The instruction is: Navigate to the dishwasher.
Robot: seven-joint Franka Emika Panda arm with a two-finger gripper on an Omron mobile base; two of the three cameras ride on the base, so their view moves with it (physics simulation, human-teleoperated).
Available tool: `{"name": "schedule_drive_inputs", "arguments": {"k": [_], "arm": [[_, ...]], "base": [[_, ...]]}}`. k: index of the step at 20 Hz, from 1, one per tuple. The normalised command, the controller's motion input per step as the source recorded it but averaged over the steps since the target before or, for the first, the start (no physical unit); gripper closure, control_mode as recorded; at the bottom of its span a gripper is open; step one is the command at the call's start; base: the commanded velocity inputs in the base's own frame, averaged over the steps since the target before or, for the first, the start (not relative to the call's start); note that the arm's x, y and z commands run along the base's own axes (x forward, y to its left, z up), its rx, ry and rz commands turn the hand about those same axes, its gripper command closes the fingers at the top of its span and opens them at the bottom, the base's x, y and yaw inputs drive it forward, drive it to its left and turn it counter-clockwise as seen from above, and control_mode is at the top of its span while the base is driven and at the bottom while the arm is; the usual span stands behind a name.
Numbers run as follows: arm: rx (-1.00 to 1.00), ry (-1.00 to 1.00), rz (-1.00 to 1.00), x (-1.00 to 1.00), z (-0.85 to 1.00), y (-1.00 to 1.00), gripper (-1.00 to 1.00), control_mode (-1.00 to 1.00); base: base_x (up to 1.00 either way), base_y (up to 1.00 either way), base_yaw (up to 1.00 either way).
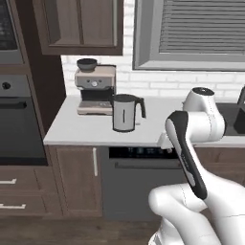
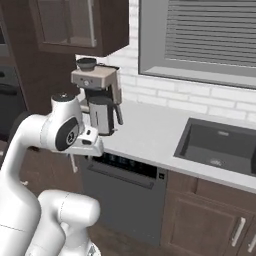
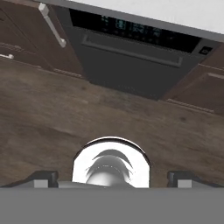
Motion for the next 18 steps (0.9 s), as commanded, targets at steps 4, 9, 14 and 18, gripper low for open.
{"name": "schedule_drive_inputs", "arguments": {"k": [4, 9, 14, 18], "arm": [[0.0, 0.0, 0.0, 0.0, 0.0, 0.0, -1.0, 1.0], [0.0, 0.0, 0.0, 0.0, 0.0, 0.0, -1.0, 1.0], [0.0, 0.0, 0.0, 0.0, 0.0, 0.0, -1.0, 1.0], [0.0, 0.0, 0.0, 0.0, 0.0, 0.0, -1.0, 1.0]], "base": [[0.41, 0.15, -0.14], [0.46, 0.04, -0.17], [0.61, 0.16, -0.17], [0.6, 0.24, -0.14]]}}
